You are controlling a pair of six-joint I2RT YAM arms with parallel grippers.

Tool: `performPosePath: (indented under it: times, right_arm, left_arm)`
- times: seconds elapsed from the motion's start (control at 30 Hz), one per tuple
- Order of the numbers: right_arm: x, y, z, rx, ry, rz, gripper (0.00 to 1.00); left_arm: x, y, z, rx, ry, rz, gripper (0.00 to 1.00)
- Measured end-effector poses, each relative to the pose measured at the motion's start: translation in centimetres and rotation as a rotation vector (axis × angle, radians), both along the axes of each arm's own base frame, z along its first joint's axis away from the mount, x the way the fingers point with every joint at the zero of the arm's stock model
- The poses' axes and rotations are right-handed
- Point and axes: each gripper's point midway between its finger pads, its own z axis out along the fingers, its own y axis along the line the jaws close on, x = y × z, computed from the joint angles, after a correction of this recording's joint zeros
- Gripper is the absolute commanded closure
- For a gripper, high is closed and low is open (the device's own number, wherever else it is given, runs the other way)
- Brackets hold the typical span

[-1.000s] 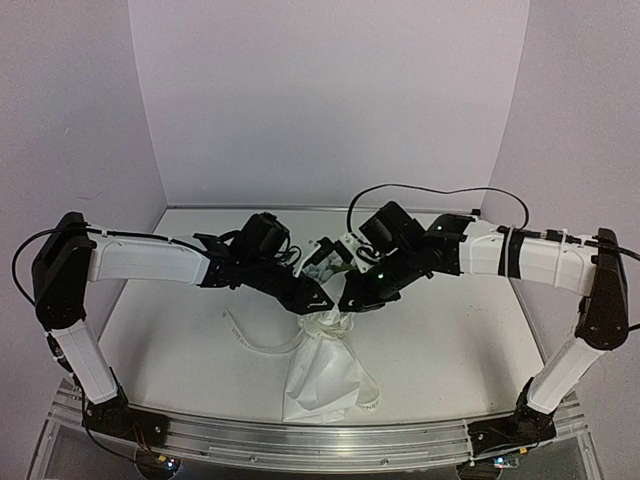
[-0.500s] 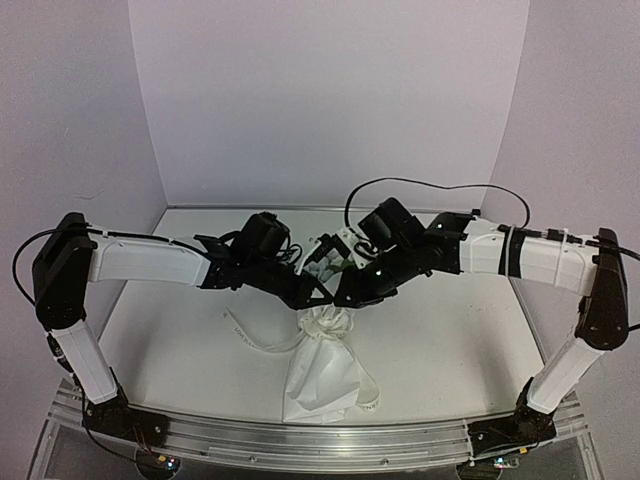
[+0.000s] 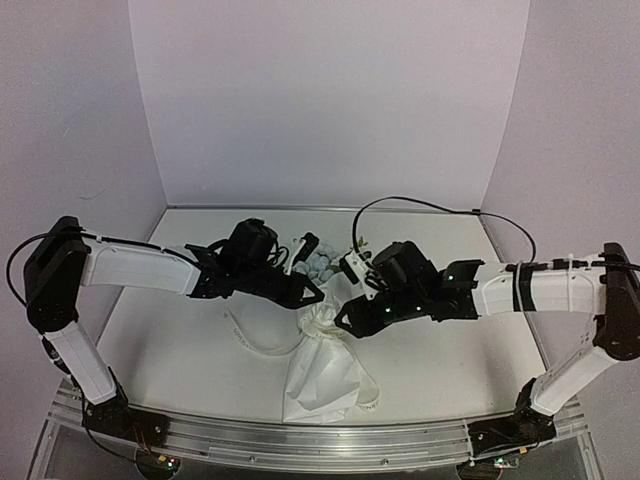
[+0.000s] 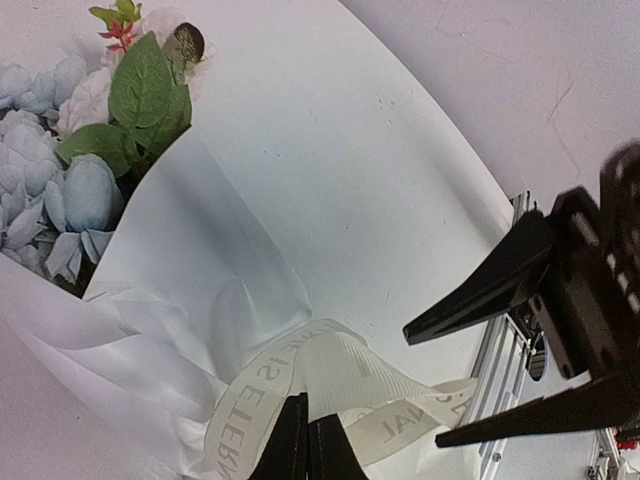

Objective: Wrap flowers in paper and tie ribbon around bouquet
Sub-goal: Cross the half-tied ribbon over the folded bouquet.

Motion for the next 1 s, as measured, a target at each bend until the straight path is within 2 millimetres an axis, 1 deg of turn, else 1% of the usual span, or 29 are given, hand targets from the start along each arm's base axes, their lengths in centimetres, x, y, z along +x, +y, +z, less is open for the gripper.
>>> performPosePath:
  times: [0.23, 0.33, 0.4, 0.5, 0.6, 0.67, 0.8, 1.0]
  right_arm:
    - [-0.8, 2.1, 0.2, 0.059, -0.128, 0.1, 0.49]
    - [-0.7, 3.0, 0.1, 0.066, -0.166, 0.134, 0.54]
    - [-0.7, 3.4, -0.6, 0.057, -0.174, 0.152, 0.59]
    - [-0.6, 3.6, -2.0, 0.029, -0.17, 0.171, 0.63]
    - [-0.7, 3.6, -3.0, 0.009, -0.161, 0.182, 0.65]
    - [-0.7, 3.7, -3.1, 0.008, -0.161, 0.183, 0.66]
    - [-0.7, 3.8, -2.9, 0.012, -0.171, 0.183, 0.72]
    - [-0.9, 4.1, -2.8, 0.017, -0.175, 0.187, 0.72]
  left_arm:
    - [1.4, 1.1, 1.9, -0.038, 0.009, 0.074, 1.0]
    - [1.7, 1.4, 1.9, -0.042, 0.02, 0.09, 1.0]
    - [1.8, 1.6, 1.7, -0.039, 0.029, 0.096, 1.0]
    - [1.8, 1.7, 1.6, -0.038, 0.035, 0.1, 1.0]
    - [1.9, 1.8, 1.6, -0.042, 0.042, 0.101, 1.0]
    - [2.0, 1.9, 1.6, -0.043, 0.047, 0.107, 1.0]
    - [2.3, 2.1, 1.6, -0.047, 0.057, 0.118, 1.0]
    - [2.6, 2.3, 1.7, -0.051, 0.065, 0.125, 1.0]
